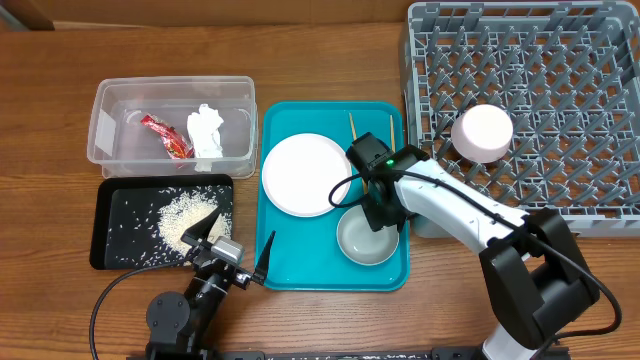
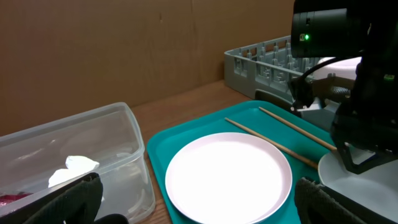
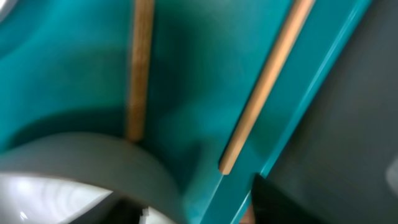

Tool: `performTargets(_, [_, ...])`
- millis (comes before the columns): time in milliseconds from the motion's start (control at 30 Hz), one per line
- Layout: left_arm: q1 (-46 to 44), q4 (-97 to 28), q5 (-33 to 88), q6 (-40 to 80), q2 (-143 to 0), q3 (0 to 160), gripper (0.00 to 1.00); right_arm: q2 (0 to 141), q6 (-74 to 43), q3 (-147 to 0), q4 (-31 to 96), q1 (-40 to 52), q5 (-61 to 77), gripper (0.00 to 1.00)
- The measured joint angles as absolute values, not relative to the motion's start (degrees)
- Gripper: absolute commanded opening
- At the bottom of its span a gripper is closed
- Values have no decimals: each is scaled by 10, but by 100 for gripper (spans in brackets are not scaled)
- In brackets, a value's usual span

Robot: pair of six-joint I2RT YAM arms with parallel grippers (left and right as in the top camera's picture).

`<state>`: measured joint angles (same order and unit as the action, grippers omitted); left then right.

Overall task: Sort waste into correct bins and load items into the dishwasher
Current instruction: 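Reach the right gripper to the white bowl on the teal tray and grasp its rim, then lift the white bowl with the right gripper and carry it to the dish rack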

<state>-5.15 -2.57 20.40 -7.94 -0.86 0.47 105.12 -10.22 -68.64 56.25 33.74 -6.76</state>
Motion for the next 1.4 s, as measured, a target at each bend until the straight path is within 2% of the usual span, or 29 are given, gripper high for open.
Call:
performTargets(67, [-51,-26,204,-79,-9,5,100,1051,-94,-686,566,337,-50,13])
performTargets(133, [-51,-26,204,-79,-9,5,100,1051,-86,-686,579,340,-35,4])
performTargets(467, [-51,-26,204,-79,-9,5,100,1034,-109,-711,636,350,-22,4])
performTargets(567, [-51,-26,204,-79,-9,5,100,1007,-159,-735,657,349,-91,4])
performTargets(700, [-51,-26,204,-79,-9,5,100,933,-255,-775,648,325,-258,4])
performTargets(833, [-51,-26,204,-79,-9,5,100,867,-313,-791,590,263,-442,4])
performTargets(967, [-51,-26,204,-79,-9,5,100,862,-335,-794,537,174,-580,4])
performTargets(1133, [-51,-26,204,-79,-9,5,100,889,-334,-794,521,66,-648,4])
performTargets(1400, [-51,-26,204,-79,-9,5,100,939,-335,-794,521,-73,-661,4])
